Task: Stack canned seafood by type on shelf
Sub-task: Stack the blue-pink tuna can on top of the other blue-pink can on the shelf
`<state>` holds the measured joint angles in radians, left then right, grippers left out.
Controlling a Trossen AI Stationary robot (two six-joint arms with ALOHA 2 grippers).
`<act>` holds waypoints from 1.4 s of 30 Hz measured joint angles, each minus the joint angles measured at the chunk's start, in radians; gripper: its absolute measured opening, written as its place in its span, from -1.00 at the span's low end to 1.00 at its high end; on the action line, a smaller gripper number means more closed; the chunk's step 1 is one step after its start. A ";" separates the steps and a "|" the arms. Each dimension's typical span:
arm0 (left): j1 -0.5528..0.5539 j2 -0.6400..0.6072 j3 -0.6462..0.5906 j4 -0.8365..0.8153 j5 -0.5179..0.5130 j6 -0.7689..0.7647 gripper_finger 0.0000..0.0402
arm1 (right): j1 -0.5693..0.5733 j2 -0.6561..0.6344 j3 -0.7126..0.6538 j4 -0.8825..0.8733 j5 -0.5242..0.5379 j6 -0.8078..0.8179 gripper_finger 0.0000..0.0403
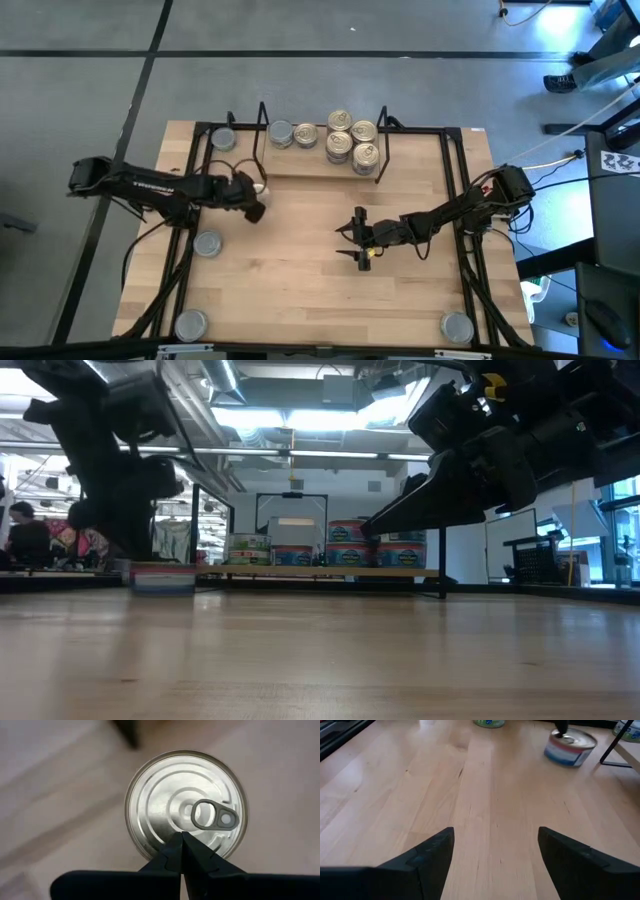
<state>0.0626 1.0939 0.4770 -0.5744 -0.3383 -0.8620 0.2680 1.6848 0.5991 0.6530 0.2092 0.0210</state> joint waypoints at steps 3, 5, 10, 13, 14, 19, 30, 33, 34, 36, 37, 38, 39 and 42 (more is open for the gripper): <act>-0.066 0.003 -0.003 0.055 0.007 0.003 -0.98 | 0.000 0.000 0.000 0.000 0.000 0.000 0.43; -0.103 0.014 -0.003 0.092 0.009 0.003 -0.98 | 0.000 0.000 0.000 0.000 0.000 0.000 0.43; -0.162 0.071 0.000 0.174 -0.018 -0.026 -0.98 | 0.000 0.000 0.000 -0.007 0.000 0.000 0.43; -0.194 0.133 0.001 0.277 -0.031 -0.017 -0.98 | 0.000 0.000 0.000 -0.010 0.000 0.000 0.43; -0.206 0.156 0.002 0.322 -0.030 -0.006 -0.98 | 0.000 0.000 0.000 -0.010 0.000 0.000 0.43; -0.257 0.280 0.003 0.566 -0.032 0.050 -0.98 | 0.000 0.000 0.000 -0.015 0.000 0.000 0.43; -0.313 0.558 0.107 0.910 -0.028 0.302 -0.99 | 0.000 0.000 0.000 -0.015 -0.032 0.037 0.43; -0.315 0.588 0.172 0.888 -0.019 0.447 -0.99 | 0.000 0.000 0.000 -0.013 -0.045 0.031 0.43; -0.317 0.588 0.185 0.875 -0.017 0.487 -0.99 | 0.000 0.000 0.000 -0.012 -0.045 0.031 0.43; -0.319 0.573 0.211 0.860 -0.007 0.559 -0.98 | 0.000 0.000 0.000 -0.010 -0.045 0.031 0.43; -0.320 0.554 0.223 0.854 -0.008 0.581 -0.98 | 0.000 0.000 0.000 -0.010 -0.045 0.031 0.43; -0.319 0.535 0.232 0.857 -0.010 0.590 -0.98 | 0.000 0.000 0.000 -0.010 -0.045 0.030 0.43; -0.315 0.518 0.237 0.867 -0.012 0.595 -0.98 | 0.000 0.000 0.000 -0.010 -0.045 0.030 0.43; -0.290 0.497 0.234 0.857 -0.019 0.603 -0.86 | 0.000 0.000 0.000 -0.010 -0.045 0.030 0.43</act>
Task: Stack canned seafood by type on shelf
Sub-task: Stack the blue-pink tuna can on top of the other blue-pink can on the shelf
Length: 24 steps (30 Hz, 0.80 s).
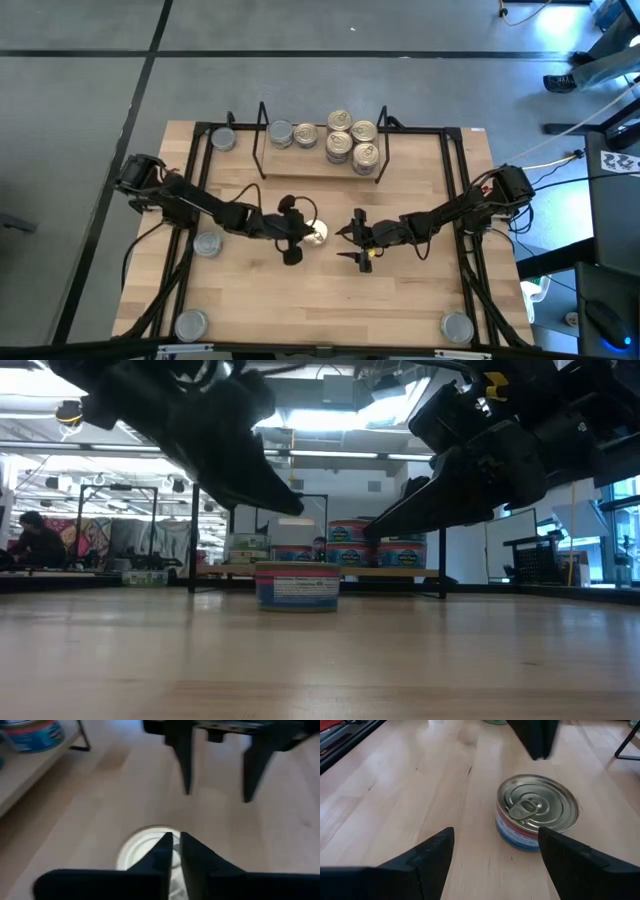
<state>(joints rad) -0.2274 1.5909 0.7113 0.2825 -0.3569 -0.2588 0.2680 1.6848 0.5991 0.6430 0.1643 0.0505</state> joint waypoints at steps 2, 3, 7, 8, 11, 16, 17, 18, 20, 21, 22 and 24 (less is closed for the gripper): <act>0.014 -0.001 0.000 0.003 -0.003 0.005 -0.72 | 0.000 0.000 0.001 0.003 0.000 -0.001 0.43; 0.018 0.001 0.000 0.010 -0.005 0.016 -0.65 | 0.000 0.000 0.003 0.004 0.001 -0.001 0.43; 0.024 0.048 0.001 0.019 -0.003 0.057 -0.42 | 0.000 0.000 0.009 0.005 0.001 -0.003 0.43; 0.025 0.062 0.001 0.028 0.000 0.064 -0.39 | 0.000 0.000 0.010 0.004 0.001 -0.003 0.43; 0.030 0.111 0.001 0.057 0.021 0.103 -0.34 | 0.000 0.000 0.011 -0.005 0.001 -0.003 0.43; 0.056 0.156 0.003 0.063 0.022 0.130 -0.35 | 0.000 0.000 0.011 -0.013 0.001 -0.029 0.43; 0.060 0.159 0.005 0.064 0.021 0.142 -0.35 | 0.000 0.000 0.011 -0.013 0.001 -0.035 0.43; 0.065 0.162 0.005 0.065 0.021 0.155 -0.36 | 0.000 0.000 0.011 -0.012 0.001 -0.041 0.43; 0.073 0.163 0.005 0.065 0.022 0.184 -0.36 | 0.000 0.000 0.011 -0.012 0.001 -0.059 0.43; 0.079 0.163 0.005 0.065 0.022 0.196 -0.36 | 0.000 0.000 0.011 -0.013 0.001 -0.066 0.43; 0.085 0.163 0.005 0.065 0.021 0.206 -0.36 | 0.000 0.000 0.011 -0.014 0.001 -0.080 0.43; 0.101 0.163 0.004 0.064 0.022 0.204 -0.36 | 0.000 0.000 0.011 -0.016 0.001 -0.104 0.43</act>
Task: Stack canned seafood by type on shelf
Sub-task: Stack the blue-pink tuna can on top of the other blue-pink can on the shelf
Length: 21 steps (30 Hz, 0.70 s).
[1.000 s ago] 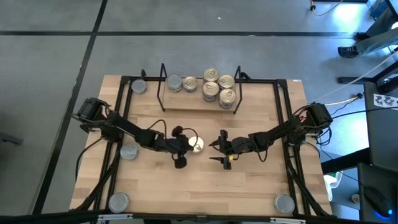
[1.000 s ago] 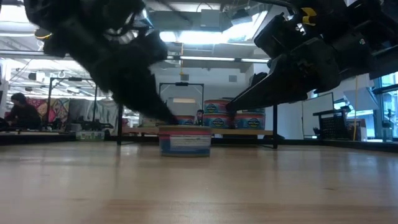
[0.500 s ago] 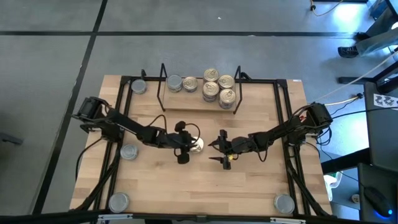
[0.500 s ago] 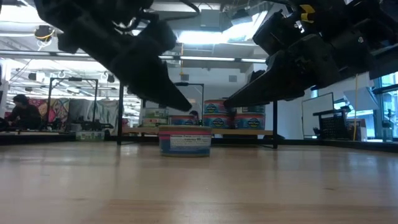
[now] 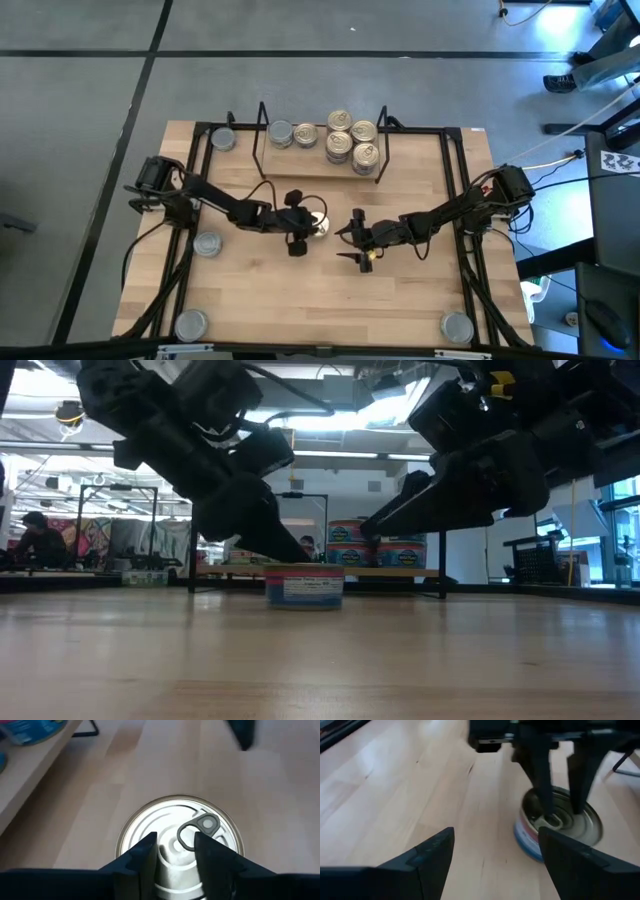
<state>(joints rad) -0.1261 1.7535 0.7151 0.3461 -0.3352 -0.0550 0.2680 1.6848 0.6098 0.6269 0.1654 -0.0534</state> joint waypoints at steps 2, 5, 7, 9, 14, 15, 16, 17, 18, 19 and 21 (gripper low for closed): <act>0.017 0.000 -0.002 -0.002 0.002 -0.033 -0.36 | 0.000 0.000 0.000 0.000 0.000 -0.029 0.43; 0.030 -0.016 -0.003 -0.014 0.030 -0.074 -0.36 | 0.000 0.000 0.000 0.002 0.000 -0.052 0.43; 0.031 -0.034 -0.003 -0.029 0.045 -0.089 -0.36 | 0.000 0.000 0.000 0.003 0.011 -0.054 0.43; 0.030 -0.056 -0.003 -0.034 0.054 -0.098 -0.35 | 0.000 0.000 0.000 0.002 0.018 -0.054 0.43; 0.047 -0.084 -0.002 -0.027 0.086 -0.145 -0.13 | 0.000 0.000 0.000 0.001 0.018 -0.054 0.43; 0.049 -0.084 -0.002 -0.032 0.093 -0.139 -0.08 | 0.000 0.000 0.000 0.000 0.018 -0.054 0.43; 0.052 -0.083 -0.002 -0.036 0.101 -0.123 -0.03 | 0.000 0.000 0.000 0.001 0.018 -0.054 0.43; 0.053 -0.080 -0.002 -0.035 0.106 -0.108 0.01 | 0.000 0.000 0.000 0.001 0.018 -0.054 0.43; 0.055 -0.075 -0.002 -0.035 0.107 -0.093 0.05 | 0.000 0.000 0.000 0.001 0.018 -0.054 0.43; 0.056 -0.072 -0.003 -0.040 0.111 -0.077 0.07 | 0.000 0.000 0.000 0.001 0.018 -0.054 0.43; 0.061 -0.069 -0.006 -0.048 0.110 -0.050 0.10 | 0.000 0.000 0.000 0.003 0.018 -0.054 0.43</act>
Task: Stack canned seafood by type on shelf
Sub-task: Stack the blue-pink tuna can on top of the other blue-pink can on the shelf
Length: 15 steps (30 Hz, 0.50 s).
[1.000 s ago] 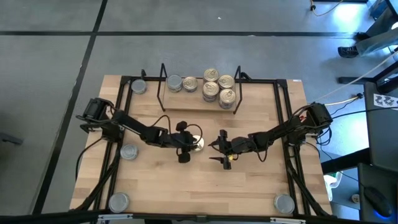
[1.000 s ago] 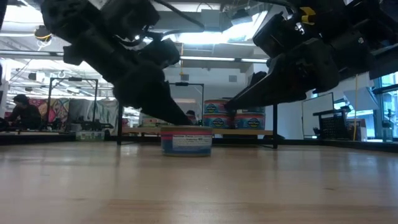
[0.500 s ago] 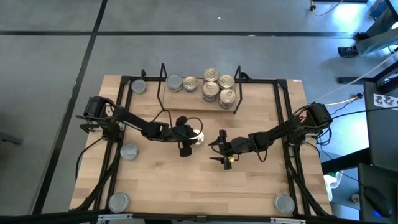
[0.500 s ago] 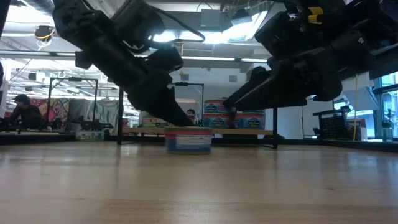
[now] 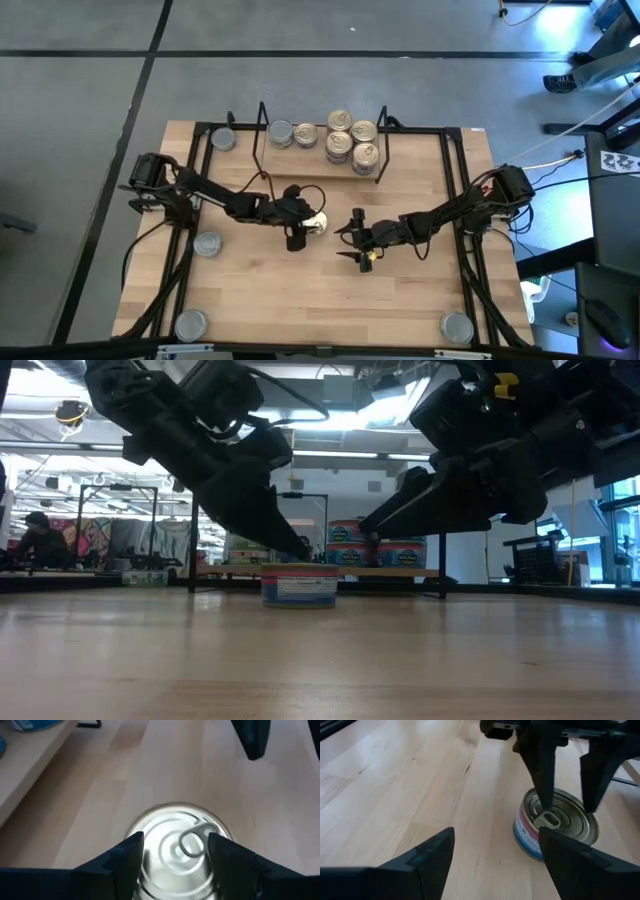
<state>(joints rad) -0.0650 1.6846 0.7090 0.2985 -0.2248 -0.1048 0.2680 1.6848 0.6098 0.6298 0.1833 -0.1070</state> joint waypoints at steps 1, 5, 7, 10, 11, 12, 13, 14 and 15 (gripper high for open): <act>0.003 0.002 0.001 0.003 0.003 0.005 0.10 | 0.000 0.000 0.000 0.001 0.000 0.000 0.43; 0.027 0.014 0.001 -0.003 0.035 0.006 0.06 | 0.000 0.000 0.000 -0.001 0.000 0.001 0.43; 0.038 0.026 0.001 -0.003 0.041 0.004 0.04 | 0.000 0.000 0.000 -0.003 0.000 0.002 0.43; 0.052 0.051 0.005 0.017 0.045 0.000 0.03 | 0.000 0.000 0.000 -0.003 0.000 0.004 0.43; 0.055 0.058 0.006 0.024 0.045 -0.005 0.03 | 0.000 0.000 0.000 -0.003 0.000 0.004 0.43; 0.059 0.062 0.006 0.025 0.045 -0.010 0.03 | 0.000 0.000 0.000 -0.003 0.000 0.005 0.43; 0.059 0.064 0.006 0.024 0.045 -0.017 0.03 | 0.000 0.000 0.000 -0.003 0.000 0.005 0.43; 0.059 0.065 0.006 0.023 0.044 -0.024 0.03 | 0.000 0.000 0.000 -0.003 0.000 0.005 0.43; 0.059 0.065 0.006 0.022 0.045 -0.028 0.03 | 0.000 0.000 0.000 -0.003 0.000 0.005 0.43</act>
<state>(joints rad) -0.0059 1.7496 0.7151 0.3206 -0.1802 -0.1326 0.2680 1.6848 0.6098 0.6270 0.1829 -0.1024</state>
